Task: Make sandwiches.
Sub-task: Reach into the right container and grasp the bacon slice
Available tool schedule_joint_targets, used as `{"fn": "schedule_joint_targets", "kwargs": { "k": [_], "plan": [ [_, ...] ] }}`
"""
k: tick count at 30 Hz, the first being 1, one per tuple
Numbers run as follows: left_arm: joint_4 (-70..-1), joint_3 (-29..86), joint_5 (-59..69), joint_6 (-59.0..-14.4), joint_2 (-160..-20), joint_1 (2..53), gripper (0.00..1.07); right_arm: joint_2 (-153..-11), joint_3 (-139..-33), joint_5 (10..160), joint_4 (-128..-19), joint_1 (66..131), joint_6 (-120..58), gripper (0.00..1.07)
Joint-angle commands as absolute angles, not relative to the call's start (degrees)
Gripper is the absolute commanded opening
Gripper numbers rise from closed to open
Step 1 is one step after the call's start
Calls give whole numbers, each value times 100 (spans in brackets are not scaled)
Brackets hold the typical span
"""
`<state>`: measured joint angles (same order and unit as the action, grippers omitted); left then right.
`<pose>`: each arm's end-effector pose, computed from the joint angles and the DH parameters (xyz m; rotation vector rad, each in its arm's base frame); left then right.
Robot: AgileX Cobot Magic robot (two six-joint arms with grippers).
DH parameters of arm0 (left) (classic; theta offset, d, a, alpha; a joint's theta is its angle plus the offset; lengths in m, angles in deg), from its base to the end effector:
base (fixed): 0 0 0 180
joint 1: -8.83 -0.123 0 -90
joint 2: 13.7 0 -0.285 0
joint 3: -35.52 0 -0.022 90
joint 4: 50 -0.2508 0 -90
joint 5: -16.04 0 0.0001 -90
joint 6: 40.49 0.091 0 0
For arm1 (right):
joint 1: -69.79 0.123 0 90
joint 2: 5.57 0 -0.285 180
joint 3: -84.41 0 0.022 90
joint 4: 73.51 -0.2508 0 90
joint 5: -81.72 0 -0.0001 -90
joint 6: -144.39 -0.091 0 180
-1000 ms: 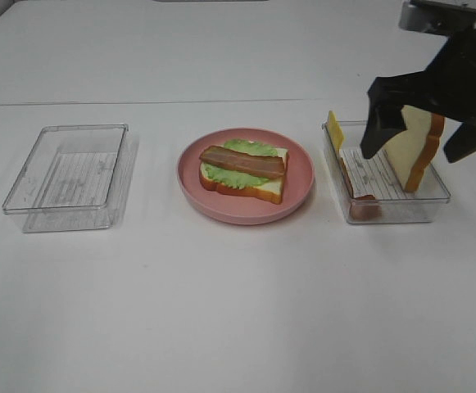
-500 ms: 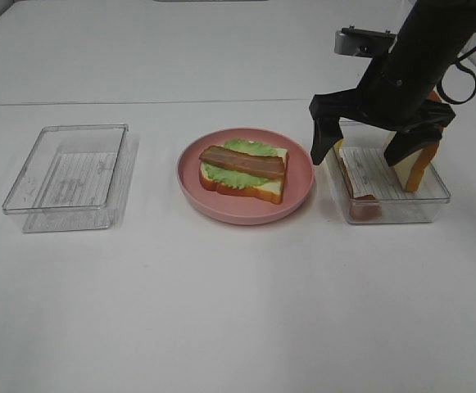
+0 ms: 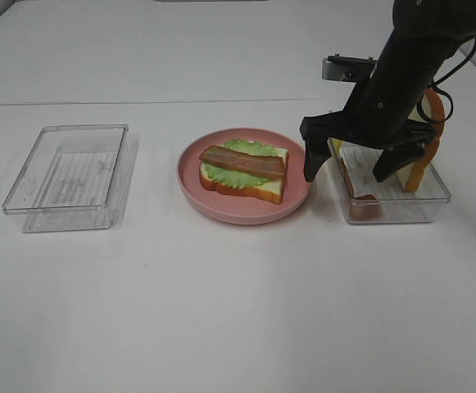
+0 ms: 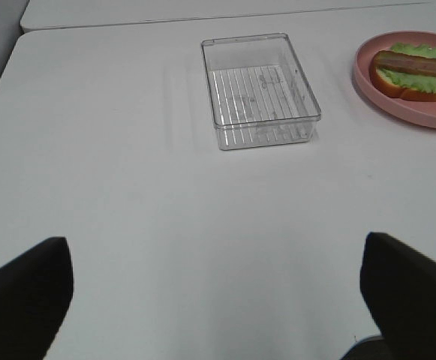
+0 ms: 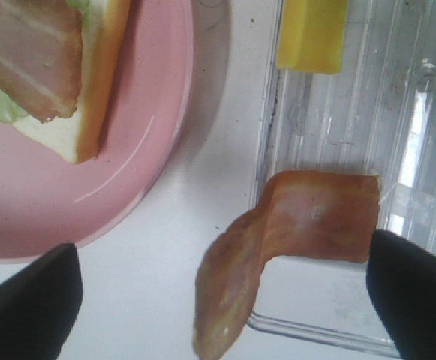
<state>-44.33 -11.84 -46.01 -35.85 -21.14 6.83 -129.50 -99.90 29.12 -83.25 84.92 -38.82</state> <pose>-0.0091 -0.0083 0.2816 0.0544 2.0350 -0.0454 0.3836 0.1164 0.1654 -0.1718 3.0158 0.2448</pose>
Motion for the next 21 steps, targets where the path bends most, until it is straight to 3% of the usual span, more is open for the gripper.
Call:
{"fn": "schedule_joint_targets", "kwargs": {
  "k": [1, 2, 4, 8, 13, 16, 17, 18, 21],
  "plan": [
    [-4433, -1207, -4566, -3608, -2011, 677, 98, -12967, -10036, 2935, -8319, 8486, -3750, 91],
    [-4433, -1207, -4566, -3608, -2011, 677, 98, -12967, -10036, 2935, -8319, 8486, -3750, 91],
    [-4433, -1207, -4566, -3608, -2011, 677, 98, -12967, -10036, 2924, -8319, 8486, -3738, 75],
    [-4433, -1207, -4566, -3608, -2011, 677, 98, -12967, -10036, 2912, -8279, 8486, -3738, 64],
    [-4433, -1207, -4566, -3608, -2011, 677, 98, -12967, -10036, 2872, -8118, 8486, -3761, 61],
    [-4433, -1207, -4566, -3608, -2011, 677, 98, -12967, -10036, 2849, -8004, 8486, -3761, 53],
    [-4433, -1207, -4566, -3608, -2011, 677, 98, -12967, -10036, 2849, -7975, 8486, -3761, 48],
    [-4433, -1207, -4566, -3608, -2011, 677, 98, -12967, -10036, 2849, -7924, 8486, -3767, 32],
    [-4439, -1207, -4566, -3608, -2011, 677, 98, -12967, -10036, 2849, -7906, 8486, -3790, 24]
  ]
}}
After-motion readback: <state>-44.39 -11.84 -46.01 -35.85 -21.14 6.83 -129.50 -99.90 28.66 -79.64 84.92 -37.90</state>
